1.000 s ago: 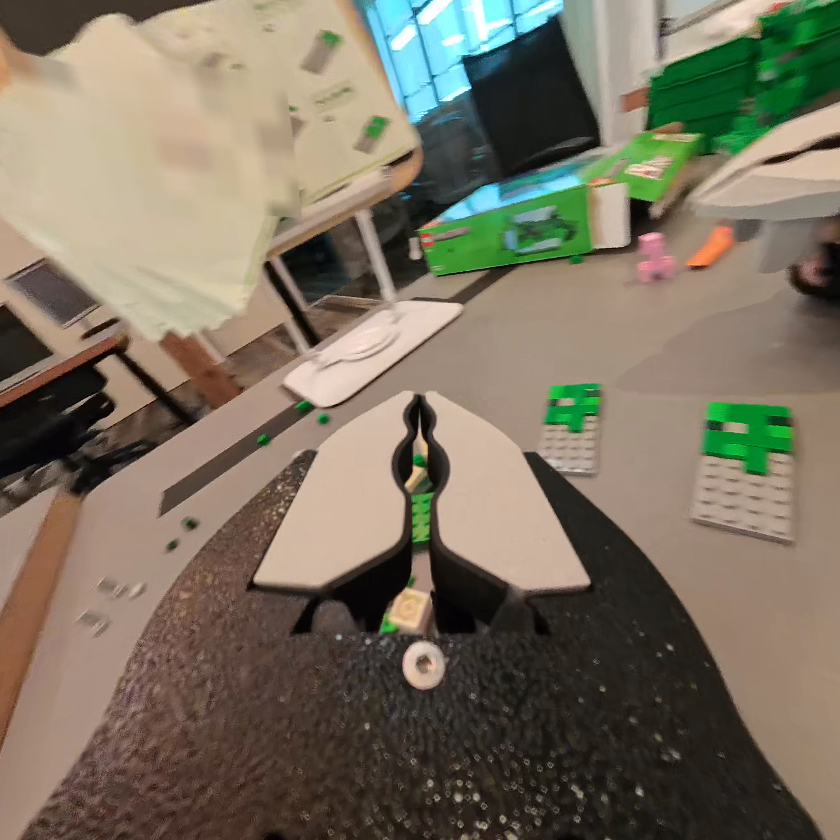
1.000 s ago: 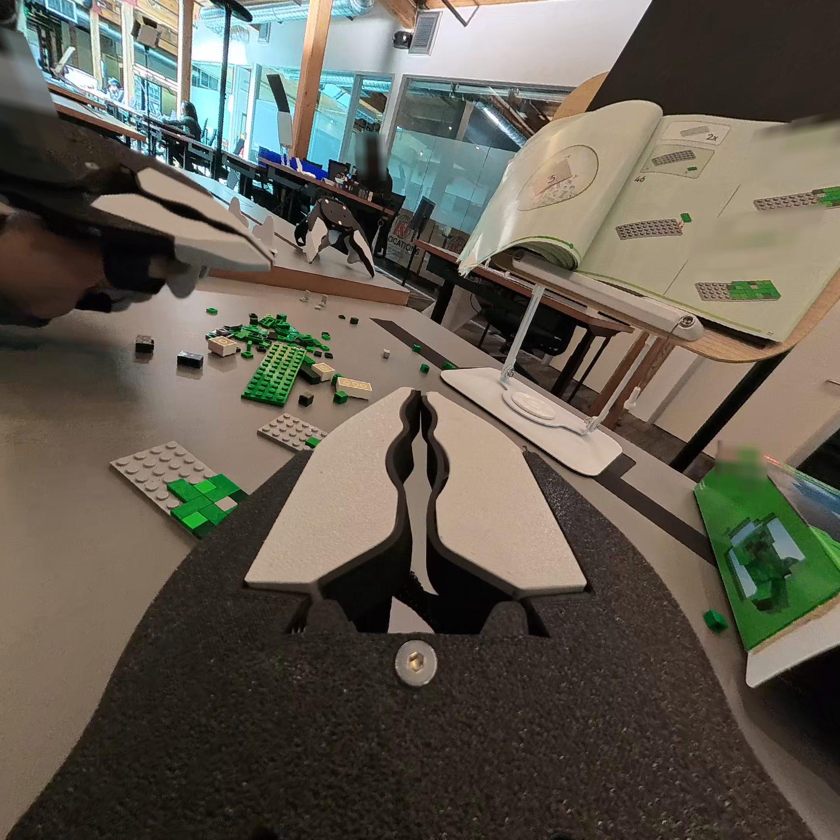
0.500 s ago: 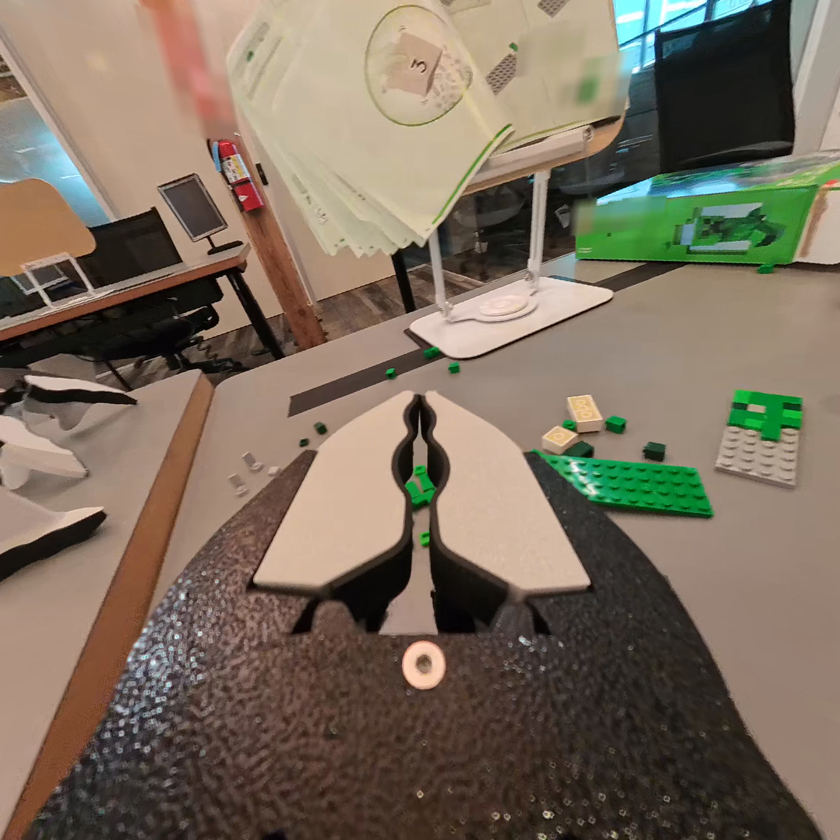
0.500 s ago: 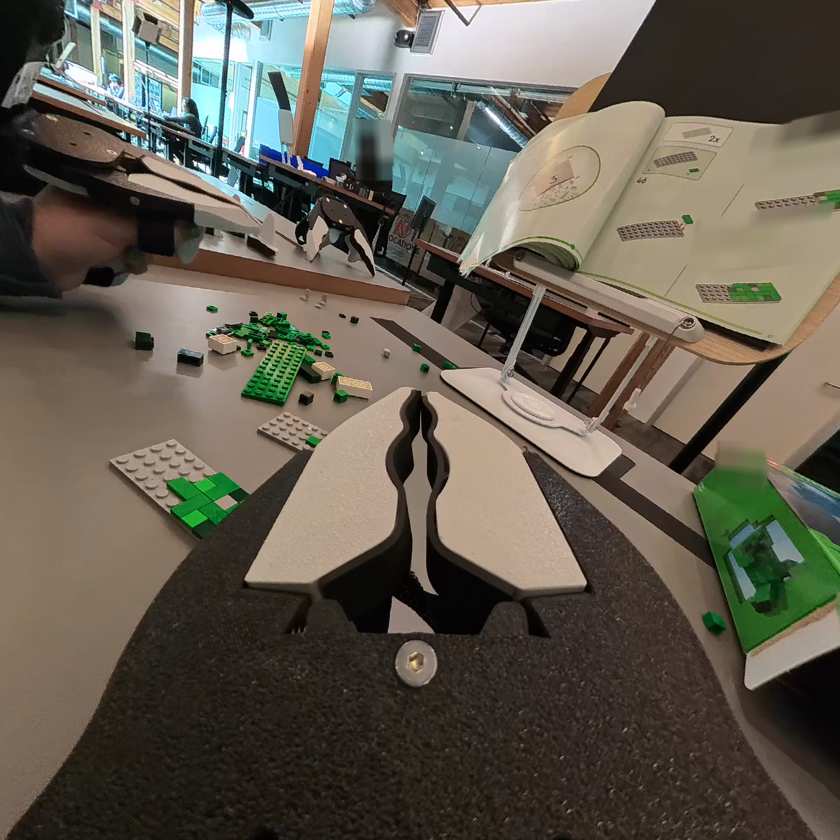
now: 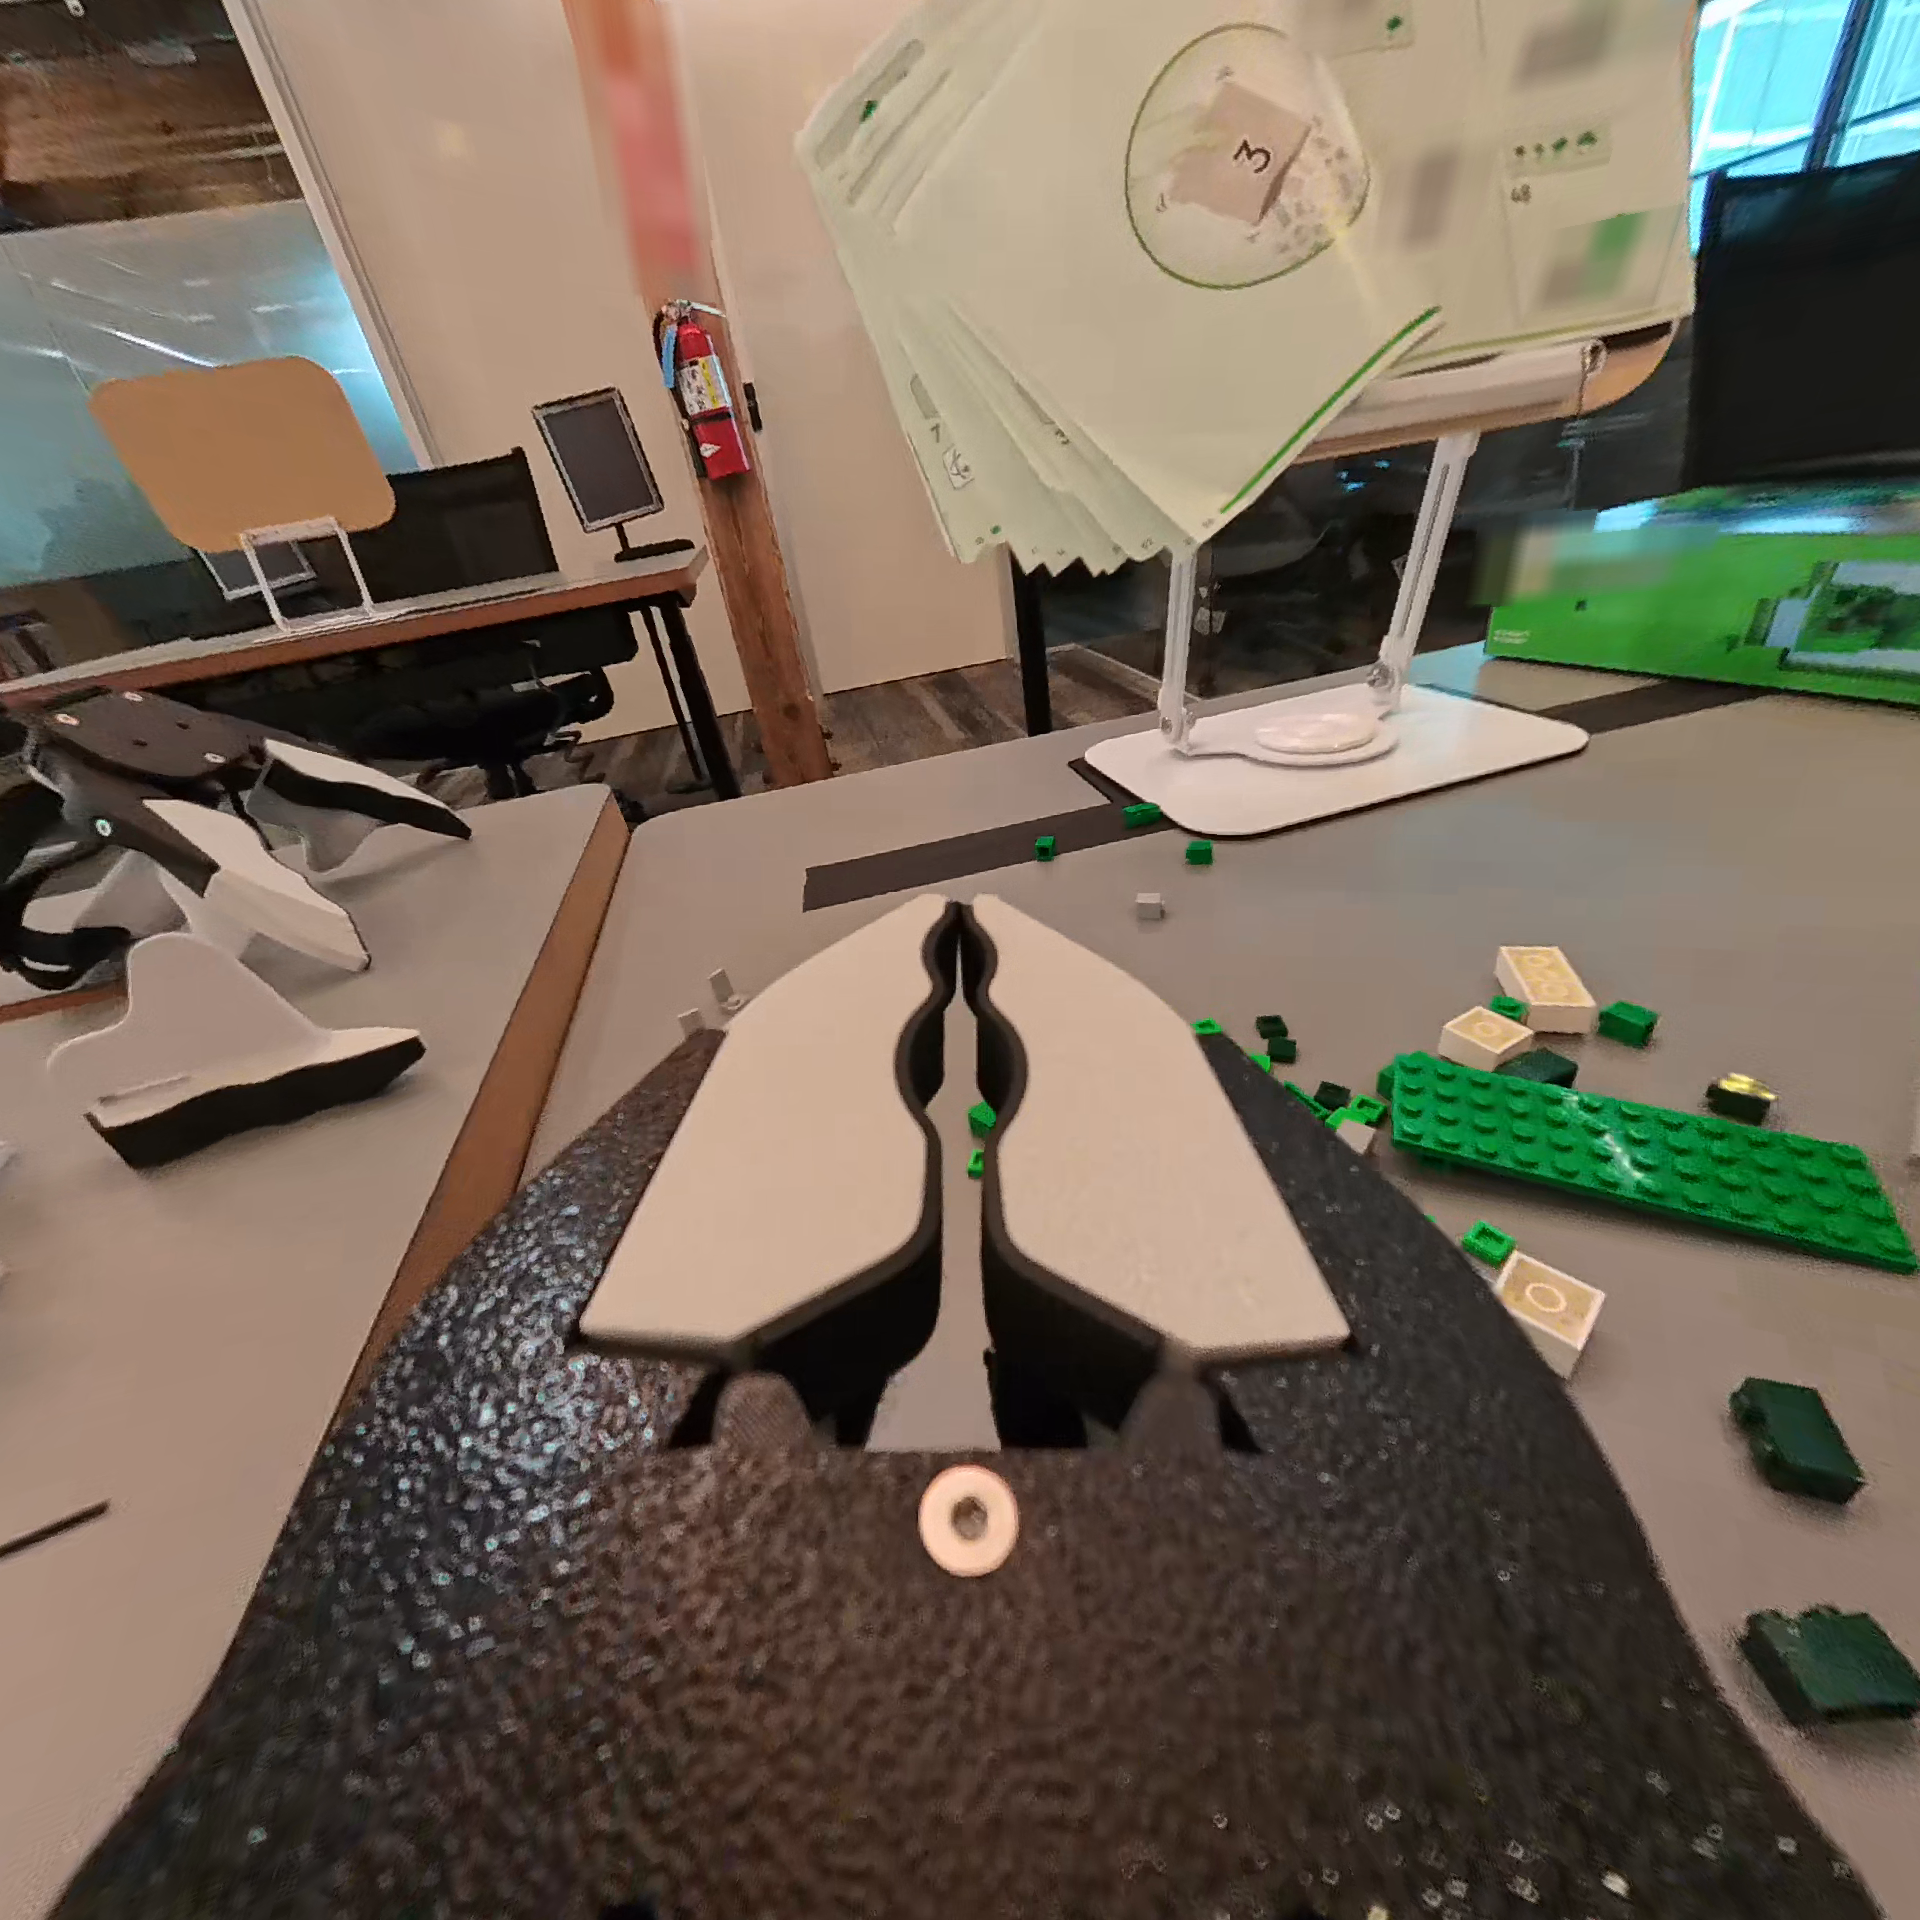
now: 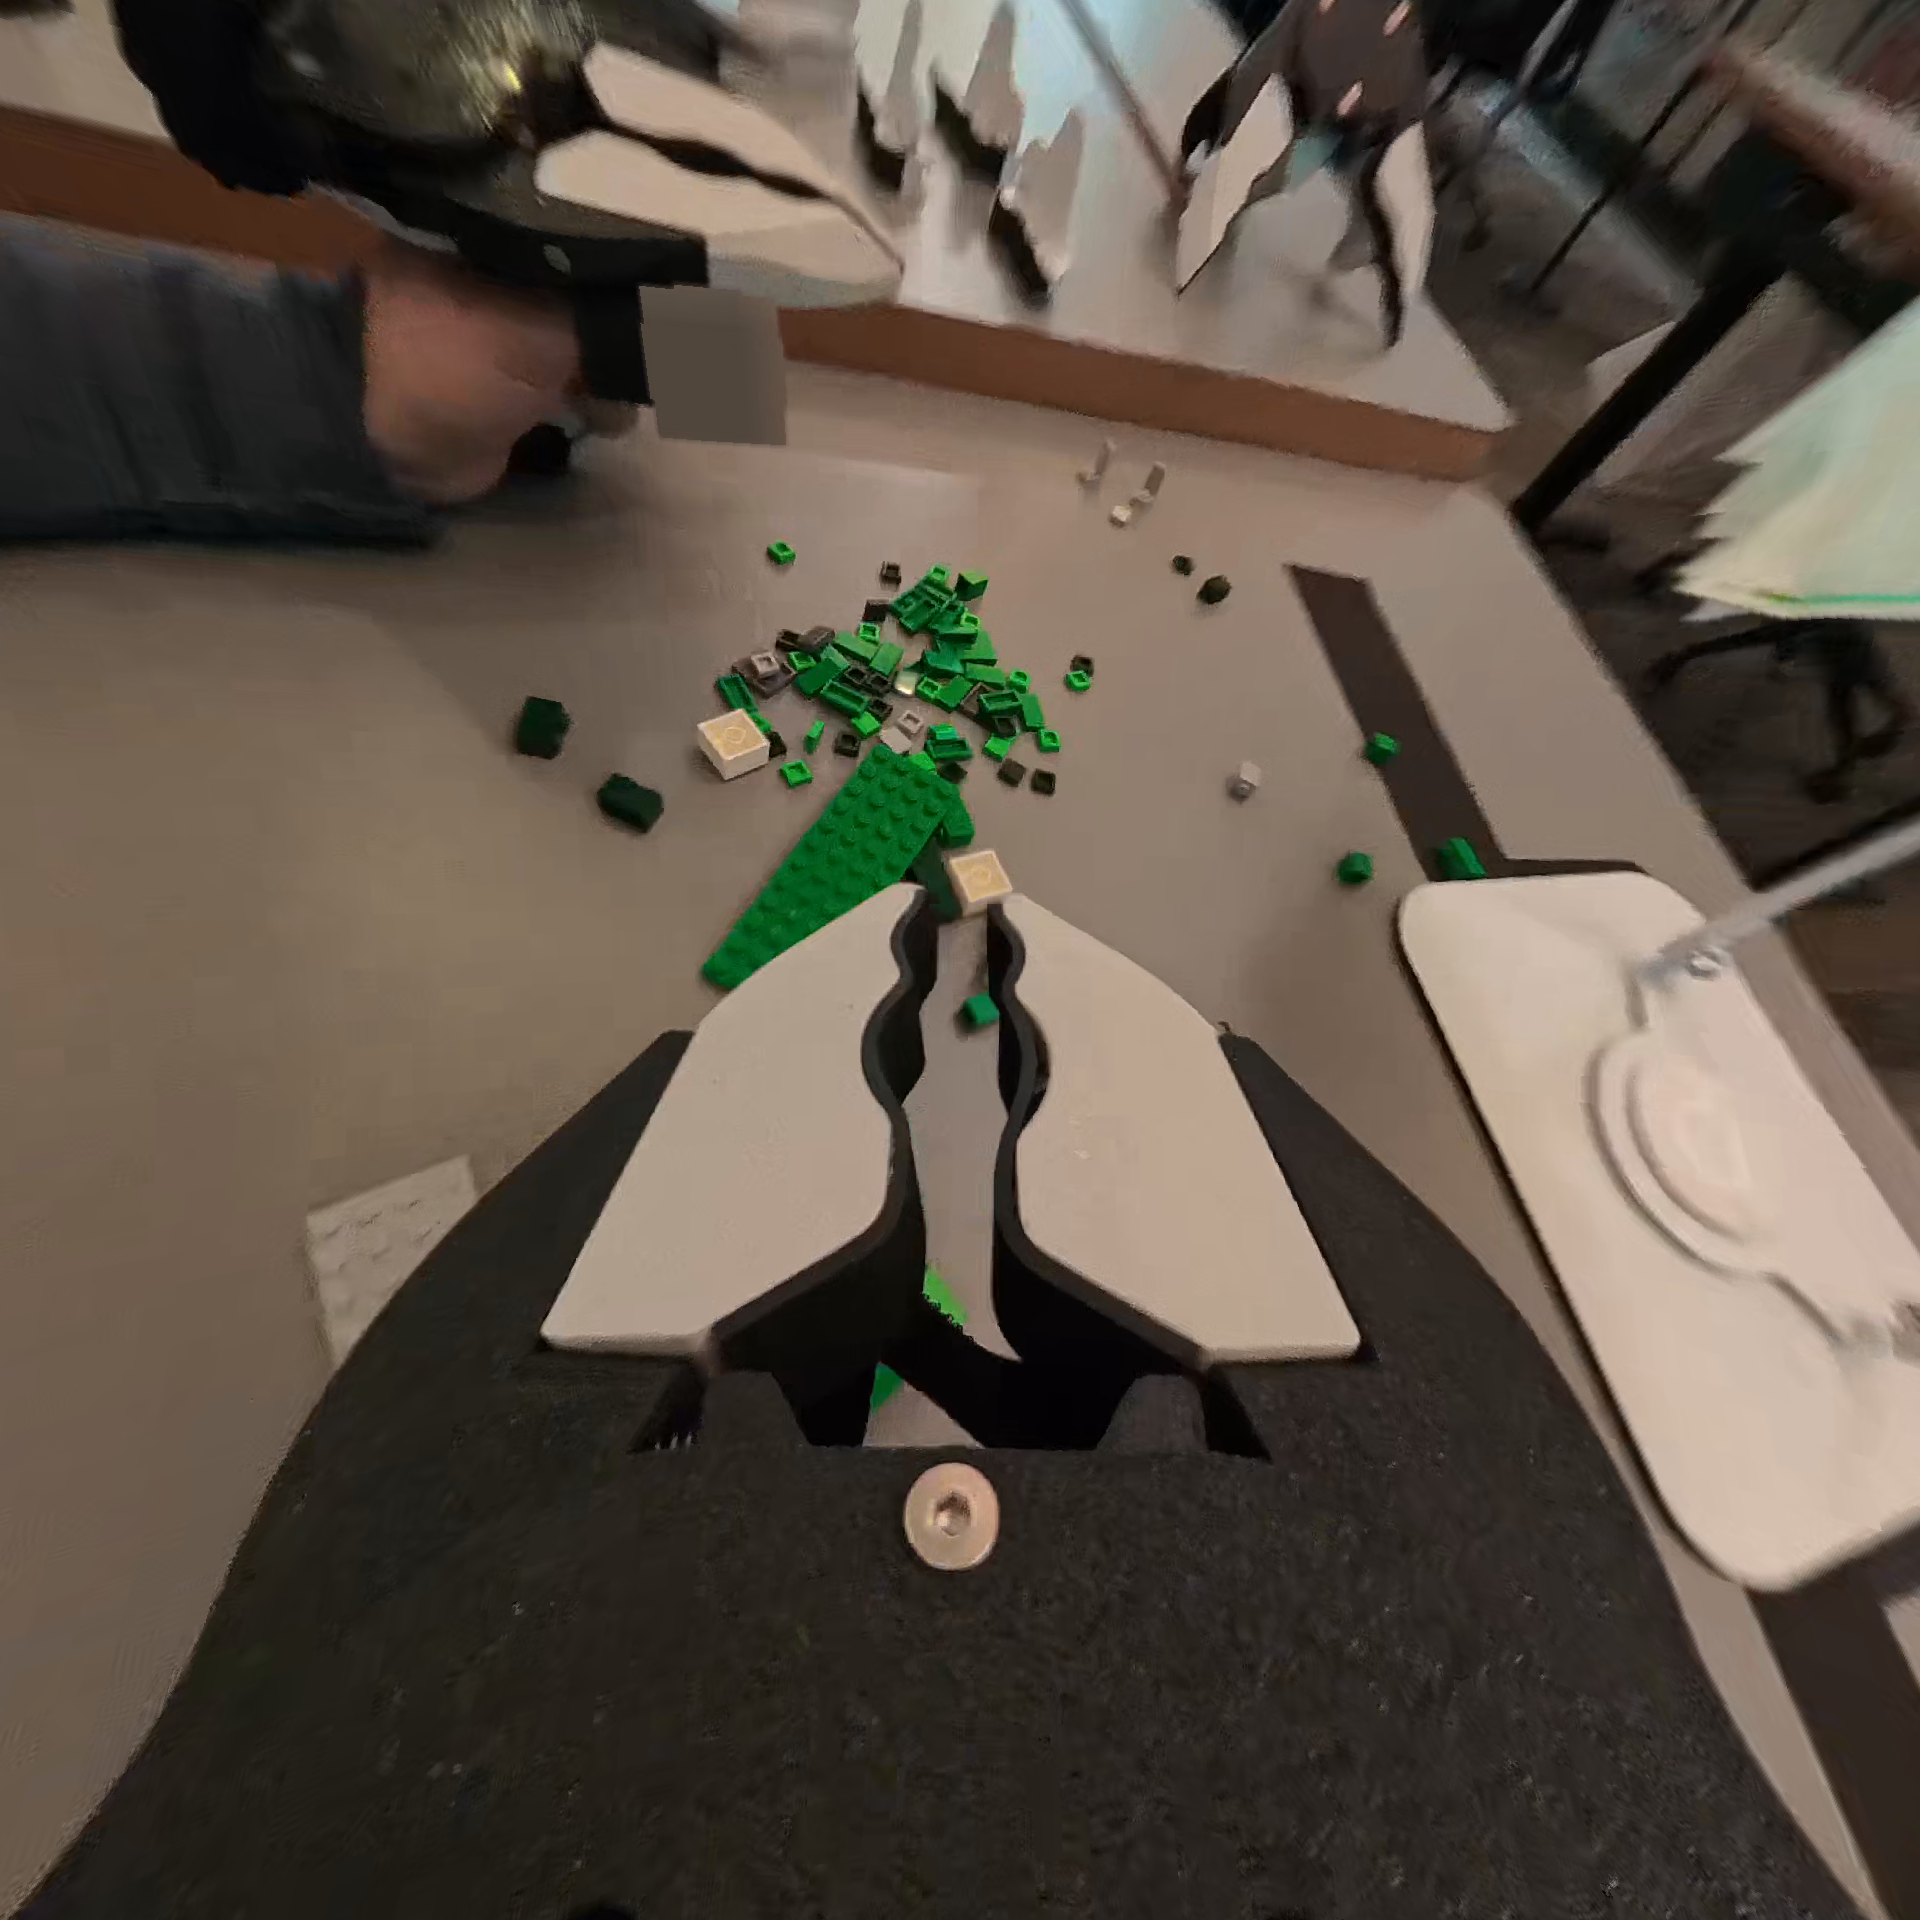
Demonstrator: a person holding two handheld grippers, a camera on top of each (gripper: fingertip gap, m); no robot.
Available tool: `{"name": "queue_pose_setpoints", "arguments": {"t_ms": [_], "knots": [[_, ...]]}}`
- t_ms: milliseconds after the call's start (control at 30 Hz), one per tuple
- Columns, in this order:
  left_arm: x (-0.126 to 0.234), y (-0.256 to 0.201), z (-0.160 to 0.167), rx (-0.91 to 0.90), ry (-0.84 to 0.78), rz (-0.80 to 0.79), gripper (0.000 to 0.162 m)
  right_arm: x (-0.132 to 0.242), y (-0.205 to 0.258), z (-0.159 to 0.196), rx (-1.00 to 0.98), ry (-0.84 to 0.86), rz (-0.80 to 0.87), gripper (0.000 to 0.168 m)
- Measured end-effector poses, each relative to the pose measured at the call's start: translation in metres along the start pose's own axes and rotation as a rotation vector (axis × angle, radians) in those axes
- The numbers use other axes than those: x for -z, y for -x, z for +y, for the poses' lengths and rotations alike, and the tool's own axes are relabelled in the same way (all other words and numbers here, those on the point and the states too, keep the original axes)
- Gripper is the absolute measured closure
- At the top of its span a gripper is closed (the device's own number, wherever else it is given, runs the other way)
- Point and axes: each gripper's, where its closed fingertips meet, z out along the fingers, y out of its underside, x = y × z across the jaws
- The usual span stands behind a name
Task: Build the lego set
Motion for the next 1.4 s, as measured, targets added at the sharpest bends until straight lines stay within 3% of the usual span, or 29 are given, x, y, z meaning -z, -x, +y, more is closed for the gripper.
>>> {"name": "queue_pose_setpoints", "arguments": {"t_ms": [100,200,300,400,667,900,1133,1200,1300,1400], "knots": [[0.000,0.002,-0.001,0.011,-0.009,-0.003,0.162,-0.049,-0.011,-0.010,0.026,0.135,-0.138,0.155],[0.001,0.004,-0.002,0.024,-0.021,-0.006,0.162,-0.091,-0.026,-0.007,0.188,0.277,-0.240,0.156],[0.002,0.006,-0.003,0.039,-0.032,-0.007,0.162,-0.123,-0.033,0.003,0.121,0.441,-0.380,0.156],[0.003,0.006,-0.004,0.045,-0.036,-0.008,0.162,-0.144,-0.033,0.008,-0.014,0.546,-0.483,0.154],[0.006,0.017,-0.006,0.074,-0.055,-0.051,0.162,-0.165,-0.039,0.032,0.108,0.688,-0.488,0.151],[0.011,0.030,-0.007,0.132,-0.077,-0.086,0.162,-0.170,-0.035,0.030,0.097,0.656,-0.489,0.152],[0.009,0.023,-0.007,0.096,-0.068,-0.061,0.162,-0.169,-0.036,0.030,0.198,0.597,-0.438,0.164],[0.008,0.011,-0.012,0.066,-0.091,0.000,0.161,-0.164,-0.036,0.025,0.215,0.546,-0.416,0.165],[0.006,-0.030,-0.020,-0.046,-0.110,0.203,0.140,-0.144,-0.020,-0.001,0.140,0.363,-0.454,0.165],[0.004,-0.063,-0.016,-0.243,-0.088,0.276,0.141,-0.116,-0.008,-0.023,0.090,0.206,-0.443,0.166]]}}
